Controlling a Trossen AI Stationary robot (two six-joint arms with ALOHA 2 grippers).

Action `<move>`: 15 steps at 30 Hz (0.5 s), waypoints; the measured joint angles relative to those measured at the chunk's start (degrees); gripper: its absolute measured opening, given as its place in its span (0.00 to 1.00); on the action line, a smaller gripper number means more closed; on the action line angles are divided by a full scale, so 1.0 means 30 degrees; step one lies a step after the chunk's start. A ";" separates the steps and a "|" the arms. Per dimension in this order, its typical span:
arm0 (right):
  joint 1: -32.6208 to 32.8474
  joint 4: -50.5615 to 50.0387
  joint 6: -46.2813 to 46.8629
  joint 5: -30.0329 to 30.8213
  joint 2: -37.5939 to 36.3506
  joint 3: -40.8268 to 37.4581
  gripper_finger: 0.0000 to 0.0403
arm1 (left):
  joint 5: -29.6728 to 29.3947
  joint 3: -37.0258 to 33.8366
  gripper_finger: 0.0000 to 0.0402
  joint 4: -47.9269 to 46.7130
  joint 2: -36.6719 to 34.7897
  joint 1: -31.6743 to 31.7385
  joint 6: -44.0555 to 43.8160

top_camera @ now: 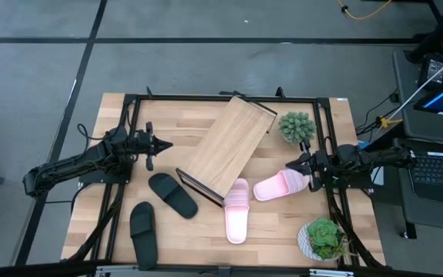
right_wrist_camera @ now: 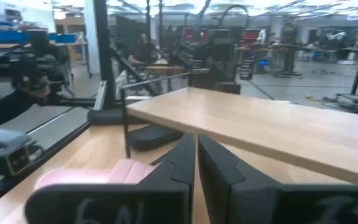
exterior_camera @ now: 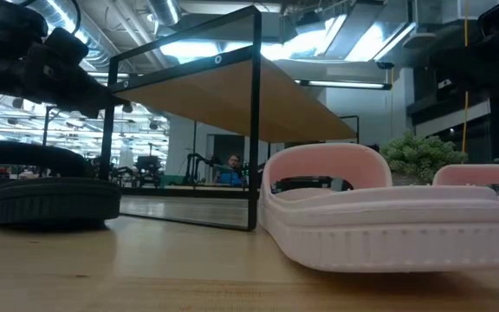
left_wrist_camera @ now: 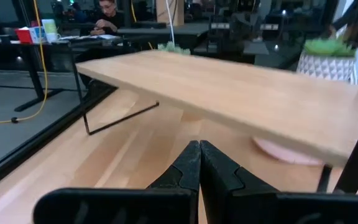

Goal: Pick and place slides into the shelf
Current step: Put the right pink slides on the shelf

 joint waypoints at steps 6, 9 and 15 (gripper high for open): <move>-0.0007 -0.1577 -0.0074 0.0076 0.0000 0.0903 0.01 | 0.0000 0.0562 0.00 0.0061 0.0000 0.0007 -0.0172; -0.0007 -0.2103 -0.0029 0.0632 0.0000 0.0991 0.02 | 0.0000 0.0562 0.00 0.0007 0.0000 0.0007 -0.0202; -0.0007 -0.2379 -0.0034 0.0816 -0.0007 0.0998 0.04 | -0.0007 0.0562 0.00 0.0004 0.0000 0.0015 -0.0202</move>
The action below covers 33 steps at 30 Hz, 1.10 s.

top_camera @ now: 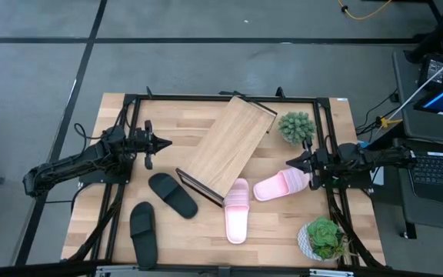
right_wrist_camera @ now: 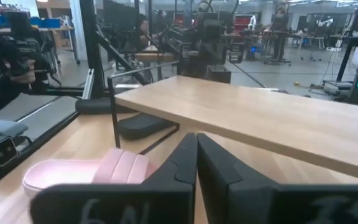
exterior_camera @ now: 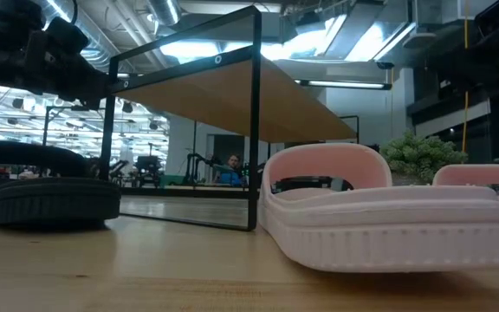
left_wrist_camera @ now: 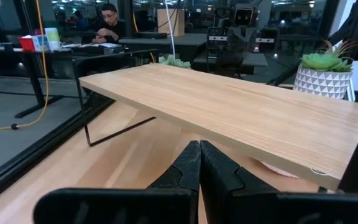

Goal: Pick and place slides into the shelf
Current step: Put the right pink slides on the shelf

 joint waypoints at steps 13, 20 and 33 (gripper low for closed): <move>0.0000 -0.0775 0.0075 0.0007 0.0000 0.0000 0.04 | 0.0000 0.0000 0.00 -0.1096 0.0000 0.0000 0.0007; 0.0000 -0.0716 0.0055 0.0007 0.0000 0.0000 0.04 | -0.0005 0.0000 0.00 -0.1097 0.0000 0.0000 0.0138; 0.0007 -0.1451 0.3633 0.0960 -0.0007 0.0165 0.01 | -0.0761 -0.0007 0.00 -0.1162 0.0000 -0.0015 0.0051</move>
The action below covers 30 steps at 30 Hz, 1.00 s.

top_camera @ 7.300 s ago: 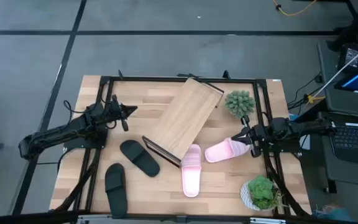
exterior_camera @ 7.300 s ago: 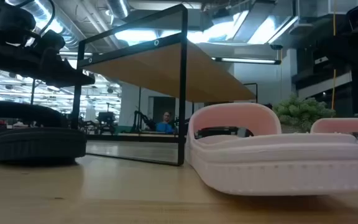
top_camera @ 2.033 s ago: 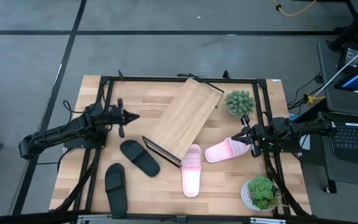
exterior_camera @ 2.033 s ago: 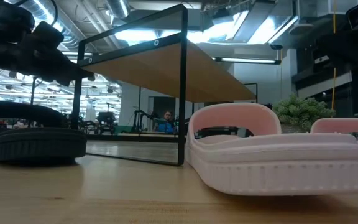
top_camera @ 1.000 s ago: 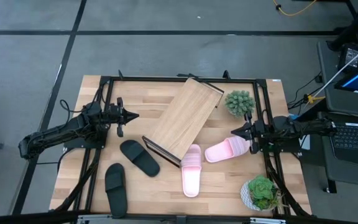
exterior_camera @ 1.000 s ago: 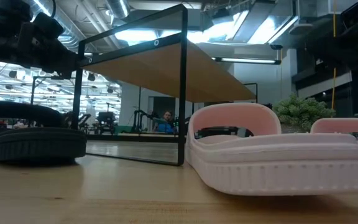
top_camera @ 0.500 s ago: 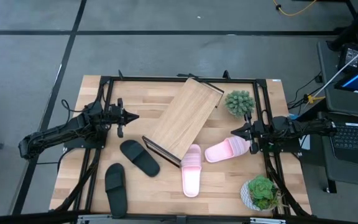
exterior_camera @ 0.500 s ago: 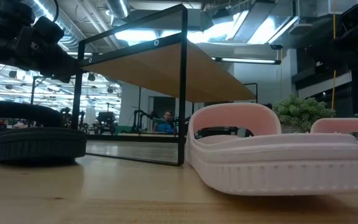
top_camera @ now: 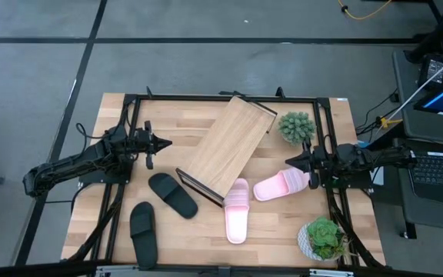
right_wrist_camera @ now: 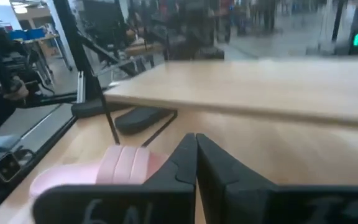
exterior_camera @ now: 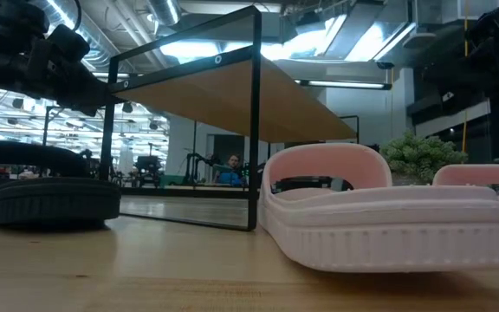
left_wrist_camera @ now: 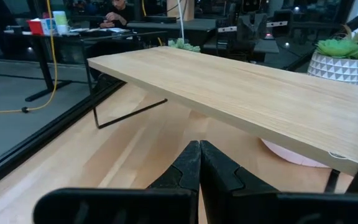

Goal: Pick and place slides into the shelf
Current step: Put the right pink slides on the shelf

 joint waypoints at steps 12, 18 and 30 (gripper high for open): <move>-0.0007 -0.6980 0.6550 0.3508 0.0883 0.5165 0.02 | -0.0581 0.0000 0.00 -0.0007 0.0000 0.0007 -0.0026; -0.0007 -1.1095 0.9869 0.3497 0.2614 0.7602 0.01 | -0.0892 -0.0015 0.00 0.0000 0.0000 0.0007 -0.0029; -0.0007 -1.6729 1.6970 0.0109 0.7851 1.1143 0.01 | -0.0900 -0.0015 0.00 0.0000 0.0000 0.0015 -0.0051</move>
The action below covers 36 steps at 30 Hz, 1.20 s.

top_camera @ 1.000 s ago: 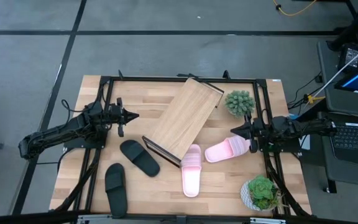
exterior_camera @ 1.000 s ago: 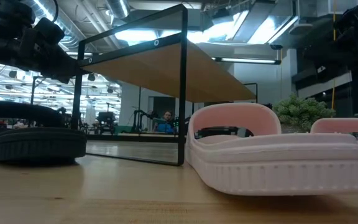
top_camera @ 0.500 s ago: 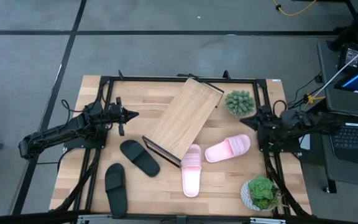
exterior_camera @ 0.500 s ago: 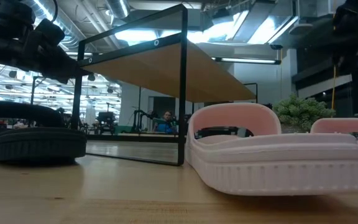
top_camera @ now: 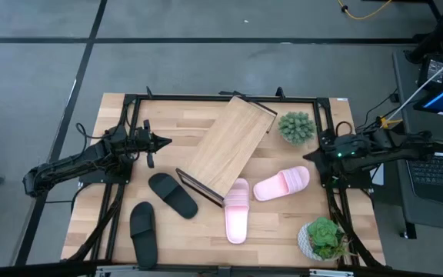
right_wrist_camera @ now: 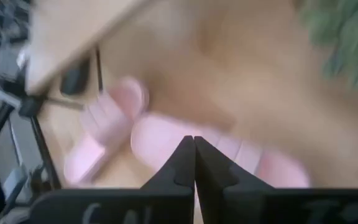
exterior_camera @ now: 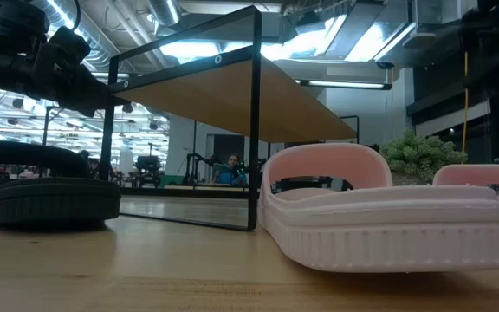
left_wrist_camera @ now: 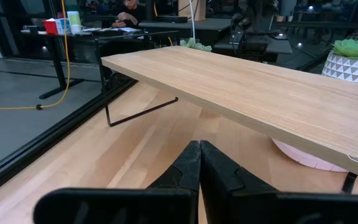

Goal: Pick and place slides into the shelf
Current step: Put the right pink slides on the shelf

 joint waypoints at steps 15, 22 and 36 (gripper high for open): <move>0.0007 -0.0026 0.3077 -0.3123 0.3391 0.0000 0.06 | -0.0004 0.0000 0.00 0.0000 0.0000 0.0000 -0.0023; 0.0007 -0.0016 0.3459 -0.3131 0.4067 0.0000 0.17 | -0.0007 0.0000 0.00 0.0000 0.0000 0.0000 -0.0044; 0.0007 -0.1080 0.3396 -0.3320 0.5595 0.0000 0.50 | 0.0000 0.0000 0.00 0.0000 0.0000 -0.0007 -0.0066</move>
